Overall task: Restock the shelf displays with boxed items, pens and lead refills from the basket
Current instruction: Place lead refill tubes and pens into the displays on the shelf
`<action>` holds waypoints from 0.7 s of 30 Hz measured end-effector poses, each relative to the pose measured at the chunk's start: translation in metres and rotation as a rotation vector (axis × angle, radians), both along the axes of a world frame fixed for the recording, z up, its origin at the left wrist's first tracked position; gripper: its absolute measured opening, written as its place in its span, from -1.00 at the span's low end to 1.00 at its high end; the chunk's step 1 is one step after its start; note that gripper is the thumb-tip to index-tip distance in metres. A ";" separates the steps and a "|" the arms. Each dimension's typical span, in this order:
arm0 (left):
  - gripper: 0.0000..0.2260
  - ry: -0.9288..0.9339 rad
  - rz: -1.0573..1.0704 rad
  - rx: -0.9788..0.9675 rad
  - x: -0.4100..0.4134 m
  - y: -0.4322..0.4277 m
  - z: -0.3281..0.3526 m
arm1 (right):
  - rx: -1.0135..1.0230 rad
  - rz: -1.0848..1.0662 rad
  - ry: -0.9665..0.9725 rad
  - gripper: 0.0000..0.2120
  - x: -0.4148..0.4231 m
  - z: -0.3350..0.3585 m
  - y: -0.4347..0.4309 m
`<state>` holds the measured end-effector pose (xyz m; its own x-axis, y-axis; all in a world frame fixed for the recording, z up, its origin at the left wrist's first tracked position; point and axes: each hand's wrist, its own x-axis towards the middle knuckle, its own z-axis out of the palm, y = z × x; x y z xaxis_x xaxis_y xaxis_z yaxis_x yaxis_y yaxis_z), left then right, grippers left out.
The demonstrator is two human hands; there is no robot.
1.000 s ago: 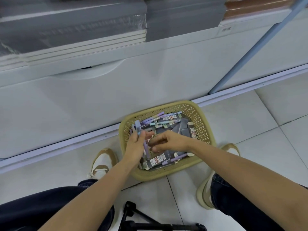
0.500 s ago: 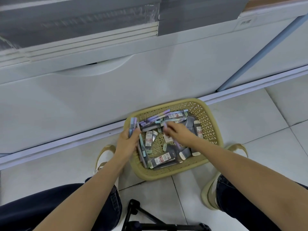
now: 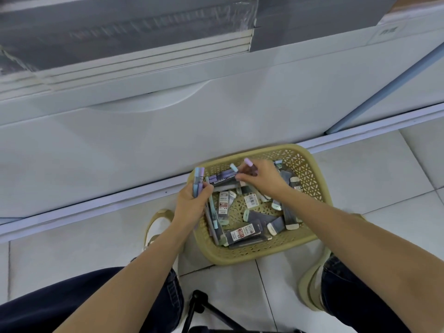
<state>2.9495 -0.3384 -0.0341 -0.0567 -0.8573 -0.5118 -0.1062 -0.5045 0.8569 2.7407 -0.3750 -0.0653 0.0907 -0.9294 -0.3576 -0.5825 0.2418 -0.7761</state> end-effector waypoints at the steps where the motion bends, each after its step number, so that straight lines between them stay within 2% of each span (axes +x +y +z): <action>1: -0.91 0.016 0.009 -0.012 -0.003 -0.001 0.004 | 0.028 -0.045 -0.123 -0.89 0.001 0.013 -0.005; 3: -0.88 0.038 0.006 -0.054 -0.010 -0.004 0.015 | 0.059 -0.087 -0.326 -0.90 0.005 0.041 -0.011; 5: -0.84 0.077 -0.024 -0.102 -0.018 -0.006 0.032 | 0.065 -0.097 -0.441 -0.87 0.010 0.068 -0.014; 7: -0.82 0.109 -0.073 -0.159 -0.025 -0.007 0.052 | 0.051 -0.104 -0.496 -0.85 0.015 0.096 -0.015; 10: -0.77 0.146 -0.052 -0.232 -0.033 -0.010 0.087 | -0.015 -0.076 -0.506 -0.92 0.017 0.143 -0.015; 15: -0.85 0.198 0.020 -0.457 -0.042 -0.008 0.162 | -0.078 -0.100 -0.717 -0.61 0.016 0.234 -0.013; 18: -0.79 0.253 0.006 -0.562 -0.044 0.000 0.202 | -0.179 -0.074 -0.683 -0.52 0.022 0.283 -0.004; 21: -0.65 0.258 -0.041 -0.608 -0.042 0.011 0.237 | -0.303 -0.080 -0.533 -0.51 0.029 0.320 0.009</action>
<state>2.9073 -0.3277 0.2029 -0.1518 -0.9836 0.0973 0.1321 0.0773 0.9882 2.7700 -0.3658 0.2551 0.1099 -0.9939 -0.0013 -0.0847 -0.0080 -0.9964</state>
